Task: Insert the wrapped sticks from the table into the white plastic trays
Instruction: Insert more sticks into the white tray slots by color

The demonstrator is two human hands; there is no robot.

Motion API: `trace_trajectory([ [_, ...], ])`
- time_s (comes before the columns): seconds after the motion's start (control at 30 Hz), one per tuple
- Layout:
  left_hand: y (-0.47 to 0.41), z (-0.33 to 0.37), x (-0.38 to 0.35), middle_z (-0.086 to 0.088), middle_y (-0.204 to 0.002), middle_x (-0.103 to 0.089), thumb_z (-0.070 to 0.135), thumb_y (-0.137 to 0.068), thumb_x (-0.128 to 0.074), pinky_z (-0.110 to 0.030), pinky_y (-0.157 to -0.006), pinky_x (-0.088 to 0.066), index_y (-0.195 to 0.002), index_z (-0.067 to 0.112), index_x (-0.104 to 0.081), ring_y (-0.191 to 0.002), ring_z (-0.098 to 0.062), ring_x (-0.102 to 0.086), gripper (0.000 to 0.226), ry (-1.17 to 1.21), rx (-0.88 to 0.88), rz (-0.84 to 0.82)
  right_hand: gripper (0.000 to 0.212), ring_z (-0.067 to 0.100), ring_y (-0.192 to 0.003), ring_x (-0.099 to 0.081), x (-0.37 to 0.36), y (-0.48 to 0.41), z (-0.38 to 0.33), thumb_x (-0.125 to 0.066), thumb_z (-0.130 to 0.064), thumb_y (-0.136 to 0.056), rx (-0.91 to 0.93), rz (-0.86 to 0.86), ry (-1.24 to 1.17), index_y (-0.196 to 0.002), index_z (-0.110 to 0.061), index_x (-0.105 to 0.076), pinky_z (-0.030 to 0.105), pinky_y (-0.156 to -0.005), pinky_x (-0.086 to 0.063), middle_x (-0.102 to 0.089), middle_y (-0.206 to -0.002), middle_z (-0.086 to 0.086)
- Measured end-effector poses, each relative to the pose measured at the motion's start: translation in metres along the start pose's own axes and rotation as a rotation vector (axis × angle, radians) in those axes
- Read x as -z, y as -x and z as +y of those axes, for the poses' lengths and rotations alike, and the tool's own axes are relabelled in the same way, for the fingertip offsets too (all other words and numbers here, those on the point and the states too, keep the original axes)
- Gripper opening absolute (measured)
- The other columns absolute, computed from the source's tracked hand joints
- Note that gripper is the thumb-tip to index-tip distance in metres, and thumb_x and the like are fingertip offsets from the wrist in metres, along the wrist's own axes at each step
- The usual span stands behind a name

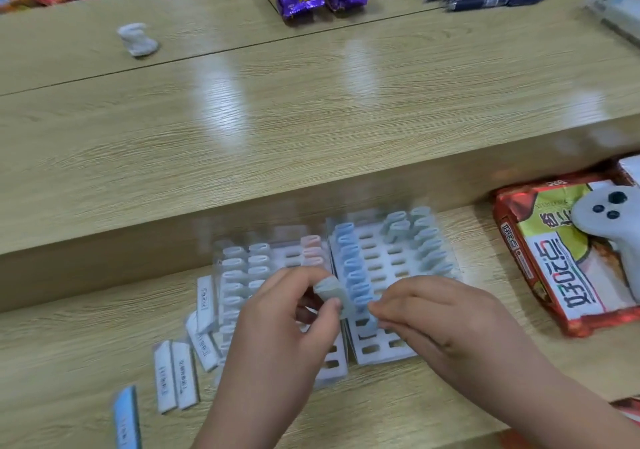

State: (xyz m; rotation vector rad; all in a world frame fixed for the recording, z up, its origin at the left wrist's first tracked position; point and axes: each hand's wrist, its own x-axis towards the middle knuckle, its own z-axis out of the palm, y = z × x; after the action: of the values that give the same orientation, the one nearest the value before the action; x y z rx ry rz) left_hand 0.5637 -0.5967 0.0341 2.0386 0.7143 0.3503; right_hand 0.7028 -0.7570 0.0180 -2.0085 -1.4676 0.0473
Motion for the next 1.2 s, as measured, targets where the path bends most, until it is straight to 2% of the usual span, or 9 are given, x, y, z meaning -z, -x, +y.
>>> trace_trajectory([
  [0.2, -0.001, 0.001, 0.001, 0.02, -0.094, -0.064, 0.022, -0.084, -0.071, -0.009, -0.073, -0.047, -0.095, 0.048, -0.065, -0.086, -0.002, -0.064, 0.029, 0.003, -0.005, -0.011, 0.022, 0.007, -0.083, -0.068, -0.004, -0.001, -0.001, -0.061, -0.03, -0.09, -0.052, 0.081, -0.018, -0.096, -0.018, -0.078, 0.023, -0.069, -0.053, -0.072, -0.095, -0.008],
  [0.43, -0.001, -0.001, 0.002, 0.023, -0.096, -0.063, 0.02, -0.086, -0.072, -0.007, -0.072, -0.046, -0.097, 0.05, -0.063, -0.086, 0.0, -0.064, 0.033, -0.013, 0.001, -0.014, 0.023, 0.012, -0.078, -0.068, -0.006, 0.0, -0.001, -0.061, -0.029, -0.09, -0.008, 0.085, 0.008, -0.098, -0.017, -0.079, 0.027, -0.06, -0.055, -0.072, -0.094, -0.006],
  [0.67, 0.001, 0.002, 0.001, 0.026, -0.097, -0.062, 0.022, -0.085, -0.071, -0.005, -0.074, -0.044, -0.093, 0.056, -0.06, -0.089, 0.001, -0.063, 0.037, -0.034, -0.016, -0.01, 0.017, 0.01, -0.08, -0.068, -0.013, 0.004, -0.001, -0.07, -0.022, -0.084, -0.079, 0.12, 0.034, -0.098, -0.016, -0.079, 0.028, -0.061, -0.055, -0.071, -0.094, -0.006],
  [0.77, 0.001, 0.002, 0.001, 0.026, -0.097, -0.062, 0.025, -0.085, -0.07, -0.006, -0.074, -0.045, -0.091, 0.058, -0.059, -0.09, 0.001, -0.063, 0.036, -0.034, -0.01, -0.013, 0.017, 0.012, -0.077, -0.067, -0.015, 0.007, -0.001, -0.076, -0.015, -0.081, -0.029, 0.084, 0.079, -0.098, -0.016, -0.078, 0.027, -0.058, -0.053, -0.071, -0.093, -0.006],
  [0.87, 0.003, 0.003, 0.001, 0.026, -0.095, -0.063, 0.026, -0.084, -0.072, -0.009, -0.073, -0.047, -0.097, 0.053, -0.06, -0.09, 0.0, -0.063, 0.032, -0.018, 0.005, -0.006, 0.048, 0.019, -0.079, -0.068, -0.018, 0.009, -0.001, -0.088, 0.002, -0.062, 0.057, -0.026, 0.242, -0.107, -0.014, -0.077, 0.027, -0.049, -0.051, -0.071, -0.098, 0.0],
  [0.93, 0.003, 0.003, 0.002, 0.025, -0.095, -0.063, 0.025, -0.083, -0.074, -0.009, -0.071, -0.048, -0.096, 0.047, -0.059, -0.088, 0.0, -0.063, 0.031, -0.001, -0.001, 0.022, 0.06, 0.021, -0.082, -0.067, -0.019, 0.008, -0.004, -0.087, 0.002, -0.057, 0.1, -0.092, 0.328, -0.114, -0.014, -0.075, 0.027, -0.045, -0.047, -0.07, -0.101, 0.003],
  [1.07, 0.005, 0.007, 0.004, 0.024, -0.088, -0.066, 0.024, -0.081, -0.076, -0.007, -0.069, -0.046, -0.087, 0.046, -0.054, -0.083, 0.001, -0.064, 0.032, -0.01, -0.01, 0.04, 0.049, 0.023, -0.086, -0.063, -0.017, 0.01, -0.004, -0.076, -0.008, -0.071, 0.138, -0.06, 0.37, -0.119, -0.016, -0.072, 0.03, -0.052, -0.048, -0.067, -0.104, 0.003],
  [1.13, 0.004, 0.009, 0.005, 0.024, -0.087, -0.066, 0.024, -0.079, -0.076, -0.005, -0.068, -0.045, -0.087, 0.045, -0.054, -0.083, 0.001, -0.065, 0.032, -0.017, -0.04, 0.044, 0.037, 0.019, -0.09, -0.06, -0.013, 0.012, -0.004, -0.065, -0.017, -0.084, 0.056, 0.028, 0.218, -0.12, -0.018, -0.071, 0.03, -0.059, -0.051, -0.065, -0.107, -0.001],
  [1.2, 0.002, 0.012, 0.005, 0.023, -0.087, -0.067, 0.026, -0.08, -0.076, -0.009, -0.071, -0.047, -0.088, 0.044, -0.056, -0.084, -0.002, -0.065, 0.028, -0.019, -0.072, 0.029, 0.035, 0.008, -0.097, -0.059, -0.007, 0.008, -0.005, -0.06, -0.031, -0.092, -0.075, 0.1, 0.034, -0.126, -0.027, -0.066, 0.027, -0.071, -0.051, -0.062, -0.112, -0.012],
])
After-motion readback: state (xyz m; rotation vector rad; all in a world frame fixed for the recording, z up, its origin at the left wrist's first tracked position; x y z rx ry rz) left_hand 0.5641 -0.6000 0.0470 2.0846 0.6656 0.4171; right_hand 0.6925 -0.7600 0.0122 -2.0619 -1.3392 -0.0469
